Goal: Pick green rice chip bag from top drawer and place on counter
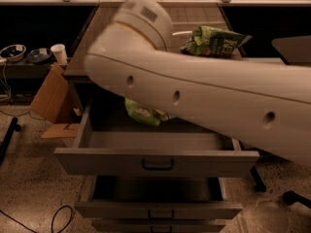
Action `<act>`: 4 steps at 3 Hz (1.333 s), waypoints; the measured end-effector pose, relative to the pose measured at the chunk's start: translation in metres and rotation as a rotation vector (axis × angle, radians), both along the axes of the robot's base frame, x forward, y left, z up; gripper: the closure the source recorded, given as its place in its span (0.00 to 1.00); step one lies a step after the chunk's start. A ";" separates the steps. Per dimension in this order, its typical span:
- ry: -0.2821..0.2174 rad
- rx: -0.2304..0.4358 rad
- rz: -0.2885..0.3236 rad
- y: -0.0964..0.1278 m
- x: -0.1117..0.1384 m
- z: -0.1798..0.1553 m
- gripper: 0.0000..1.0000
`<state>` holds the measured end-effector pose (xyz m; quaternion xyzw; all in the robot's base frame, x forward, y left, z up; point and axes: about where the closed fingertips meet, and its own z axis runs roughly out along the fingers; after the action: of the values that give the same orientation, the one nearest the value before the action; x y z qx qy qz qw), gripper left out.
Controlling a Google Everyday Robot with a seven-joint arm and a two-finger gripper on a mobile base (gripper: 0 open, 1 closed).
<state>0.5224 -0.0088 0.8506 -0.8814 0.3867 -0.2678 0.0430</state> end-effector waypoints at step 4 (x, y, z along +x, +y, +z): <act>-0.169 -0.015 0.223 0.122 0.023 0.122 1.00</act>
Offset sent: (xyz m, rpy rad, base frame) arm -0.0065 0.0895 0.1271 -0.0555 -0.1528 0.1481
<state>0.5453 0.1136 0.9725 -0.8935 0.2795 -0.3376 0.0980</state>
